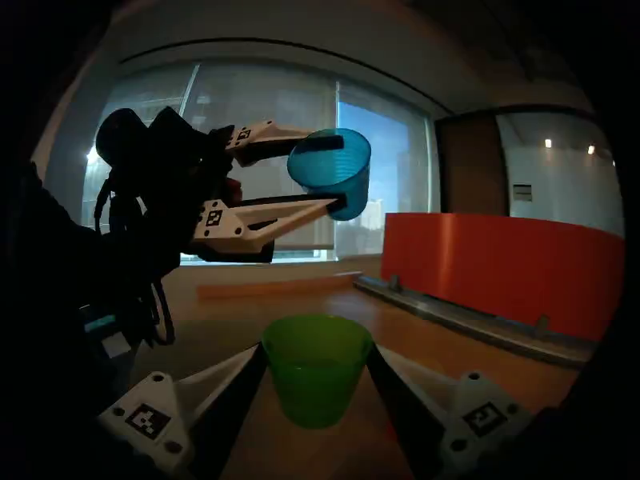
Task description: Pour water
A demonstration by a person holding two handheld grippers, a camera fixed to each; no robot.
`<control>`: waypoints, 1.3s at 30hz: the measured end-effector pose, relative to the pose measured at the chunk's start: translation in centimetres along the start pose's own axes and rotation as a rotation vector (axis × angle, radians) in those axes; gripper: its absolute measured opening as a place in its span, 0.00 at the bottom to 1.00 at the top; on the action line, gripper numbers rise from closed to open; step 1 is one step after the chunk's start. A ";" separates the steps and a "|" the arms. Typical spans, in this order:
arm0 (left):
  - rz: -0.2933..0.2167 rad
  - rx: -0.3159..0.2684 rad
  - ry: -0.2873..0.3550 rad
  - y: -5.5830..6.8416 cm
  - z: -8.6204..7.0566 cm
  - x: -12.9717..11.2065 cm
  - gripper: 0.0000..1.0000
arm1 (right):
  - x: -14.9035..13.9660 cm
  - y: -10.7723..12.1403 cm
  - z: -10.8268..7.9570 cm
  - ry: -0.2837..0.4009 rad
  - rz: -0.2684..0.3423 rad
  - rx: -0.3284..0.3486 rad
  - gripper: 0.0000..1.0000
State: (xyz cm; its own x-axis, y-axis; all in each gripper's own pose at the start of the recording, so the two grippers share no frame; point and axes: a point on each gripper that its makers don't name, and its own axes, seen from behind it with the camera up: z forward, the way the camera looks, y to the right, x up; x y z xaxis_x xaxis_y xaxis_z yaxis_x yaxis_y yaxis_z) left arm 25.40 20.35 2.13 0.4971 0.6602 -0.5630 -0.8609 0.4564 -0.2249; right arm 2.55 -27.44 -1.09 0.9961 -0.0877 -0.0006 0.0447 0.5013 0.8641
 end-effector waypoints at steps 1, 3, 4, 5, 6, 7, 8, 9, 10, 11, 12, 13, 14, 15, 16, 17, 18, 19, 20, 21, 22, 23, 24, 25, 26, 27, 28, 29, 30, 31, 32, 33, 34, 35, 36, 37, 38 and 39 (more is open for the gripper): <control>-0.020 0.002 -0.003 -0.1 -0.1 -0.1 0.86 | 0.0 0.0 0.0 0.001 0.000 -0.001 0.91; -0.063 0.006 -0.008 -0.2 -0.2 -0.4 0.86 | 0.0 0.1 -0.1 0.002 -0.001 -0.003 0.91; -0.081 0.012 -0.008 -0.4 -0.3 -0.4 0.86 | 0.0 0.1 -0.2 0.004 0.000 -0.004 0.91; -0.099 0.017 -0.009 -0.6 -0.3 -0.5 0.86 | 0.1 0.1 -0.2 0.005 0.000 -0.005 0.91; -0.119 0.023 -0.009 -0.7 -0.4 -0.5 0.86 | 0.1 0.2 -0.2 0.006 0.001 -0.006 0.91; -0.137 0.027 -0.014 -0.8 -0.5 -0.7 0.86 | 0.1 0.2 -0.3 0.007 0.003 -0.006 0.91; -0.155 0.031 -0.018 -0.9 -0.5 -0.8 0.86 | 0.2 0.2 -0.3 0.008 0.004 -0.007 0.91; -0.175 0.035 -0.022 -1.0 -0.5 -1.0 0.86 | 0.2 0.3 -0.4 0.009 0.006 -0.008 0.91; -0.198 0.035 -0.027 -1.0 -0.5 -1.2 0.86 | 0.3 0.3 -0.4 0.010 0.005 -0.008 0.91; -0.221 0.034 -0.031 -1.0 -0.5 -1.3 0.86 | 0.3 0.3 -0.4 0.011 0.005 -0.009 0.91; -0.248 0.033 -0.035 -1.0 -0.4 -1.5 0.86 | 0.4 0.4 -0.5 0.012 0.005 -0.010 0.91; -0.273 0.031 -0.035 -1.0 -0.4 -1.5 0.86 | 0.4 0.4 -0.5 0.013 0.005 -0.011 0.91; -0.297 0.029 -0.034 -0.9 -0.3 -1.6 0.86 | 0.5 0.4 -0.5 0.014 0.005 -0.012 0.91; -0.325 0.026 -0.033 -0.9 -0.3 -1.6 0.86 | 0.5 0.4 -0.5 0.014 0.005 -0.013 0.91; -0.352 0.023 -0.030 -0.9 -0.3 -1.6 0.86 | 0.6 0.4 -0.6 0.015 0.005 -0.014 0.91; -0.378 0.019 -0.026 -0.9 -0.3 -1.5 0.86 | 0.6 0.4 -0.6 0.015 0.004 -0.014 0.91; -0.407 0.015 -0.022 -0.9 -0.4 -1.5 0.86 | 0.6 0.5 -0.7 0.015 0.003 -0.015 0.91; -0.433 0.016 -0.021 -1.0 -0.4 -1.5 0.86 | 0.6 0.5 -0.7 0.015 0.003 -0.017 0.91; -0.458 0.016 -0.020 -1.1 -0.5 -1.5 0.86 | 0.5 0.6 -0.7 0.015 0.002 -0.018 0.91; -0.487 0.017 -0.018 -1.2 -0.5 -1.5 0.86 | 0.5 0.6 -0.7 0.016 0.002 -0.020 0.91; -0.512 0.016 -0.019 -1.3 -0.5 -1.6 0.86 | 0.5 0.7 -0.8 0.016 0.002 -0.021 0.91; -0.536 0.015 -0.020 -1.4 -0.6 -1.7 0.86 | 0.5 0.7 -0.8 0.016 0.003 -0.022 0.91; -0.564 0.013 -0.020 -1.5 -0.6 -1.7 0.86 | 0.6 0.8 -0.8 0.017 0.004 -0.023 0.91; -0.585 0.011 -0.020 -1.5 -0.6 -1.8 0.86 | 0.6 0.8 -0.8 0.017 0.004 -0.024 0.91; -0.607 0.008 -0.020 -1.6 -0.7 -1.9 0.86 | 0.6 0.8 -0.9 0.018 0.004 -0.024 0.91; -0.630 0.005 -0.020 -1.6 -0.7 -1.9 0.86 | 0.7 0.8 -0.9 0.019 0.004 -0.025 0.91; -0.643 0.002 -0.019 -1.6 -0.7 -2.0 0.86 | 0.7 0.8 -0.9 0.018 0.004 -0.026 0.91; -0.656 -0.001 -0.017 -1.7 -0.7 -2.0 0.86 | 0.8 0.8 -0.9 0.018 0.004 -0.026 0.91; -0.671 -0.004 -0.016 -1.7 -0.7 -2.1 0.86 | 0.8 0.8 -0.8 0.018 0.003 -0.027 0.91; -0.679 -0.005 -0.018 -1.7 -0.8 -2.2 0.86 | 0.9 0.8 -0.8 0.018 0.002 -0.027 0.91; -0.687 -0.007 -0.019 -1.7 -0.8 -2.3 0.86 | 0.9 0.8 -0.8 0.017 0.000 -0.028 0.91; -0.697 -0.008 -0.022 -1.6 -0.8 -2.4 0.86 | 1.0 0.8 -0.8 0.017 -0.002 -0.028 0.91; -0.709 -0.011 -0.024 -1.5 -0.8 -2.5 0.86 | 1.0 0.8 -0.8 0.018 -0.004 -0.029 0.91; -0.720 -0.014 -0.027 -1.4 -0.7 -2.6 0.86 | 1.1 0.8 -0.8 0.020 -0.005 -0.030 0.91; -0.734 -0.017 -0.030 -1.3 -0.7 -2.7 0.86 | 1.2 0.8 -0.8 0.021 -0.006 -0.031 0.91; -0.752 -0.020 -0.031 -1.2 -0.7 -2.7 0.86 | 1.3 0.9 -0.8 0.023 -0.005 -0.032 0.91; -0.770 -0.024 -0.032 -1.1 -0.6 -2.8 0.86 | 1.4 0.9 -0.8 0.025 -0.004 -0.033 0.91; -0.791 -0.028 -0.033 -1.0 -0.5 -2.9 0.86 | 1.5 0.9 -0.9 0.027 -0.003 -0.033 0.91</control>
State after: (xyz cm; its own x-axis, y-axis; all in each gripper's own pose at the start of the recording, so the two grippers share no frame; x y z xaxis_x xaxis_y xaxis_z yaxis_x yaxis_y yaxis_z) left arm 24.74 17.68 3.53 0.9651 0.1639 -0.2044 -0.2533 0.7827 -0.5685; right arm 4.12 -26.37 -0.74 0.9976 -0.0663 -0.0176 0.0501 0.5293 0.8469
